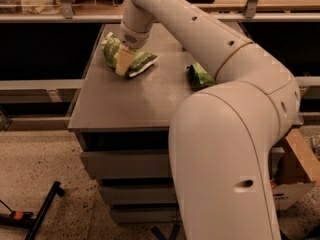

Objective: Pick green jalapeno chip bag

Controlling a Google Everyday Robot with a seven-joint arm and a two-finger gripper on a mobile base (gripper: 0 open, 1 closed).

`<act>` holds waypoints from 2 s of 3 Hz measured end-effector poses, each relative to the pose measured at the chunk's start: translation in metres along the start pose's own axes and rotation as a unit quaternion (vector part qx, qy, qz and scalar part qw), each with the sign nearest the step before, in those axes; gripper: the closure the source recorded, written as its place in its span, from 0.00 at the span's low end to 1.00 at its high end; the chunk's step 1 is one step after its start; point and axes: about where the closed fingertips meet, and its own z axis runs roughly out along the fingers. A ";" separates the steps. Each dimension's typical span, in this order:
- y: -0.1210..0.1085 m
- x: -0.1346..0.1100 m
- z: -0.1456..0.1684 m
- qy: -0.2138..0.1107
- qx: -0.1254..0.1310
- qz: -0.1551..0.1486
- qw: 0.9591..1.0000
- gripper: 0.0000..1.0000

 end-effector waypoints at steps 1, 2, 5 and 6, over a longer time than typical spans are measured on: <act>0.003 -0.002 0.000 0.005 -0.002 -0.010 1.000 0.65; 0.004 -0.003 -0.004 0.001 -0.006 -0.017 1.000 0.88; -0.011 -0.009 -0.083 -0.099 -0.015 -0.024 0.995 1.00; -0.012 -0.013 -0.086 -0.105 -0.013 -0.025 0.994 1.00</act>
Offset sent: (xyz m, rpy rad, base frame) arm -0.0050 -0.0017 0.0189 0.0041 -0.0120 0.0521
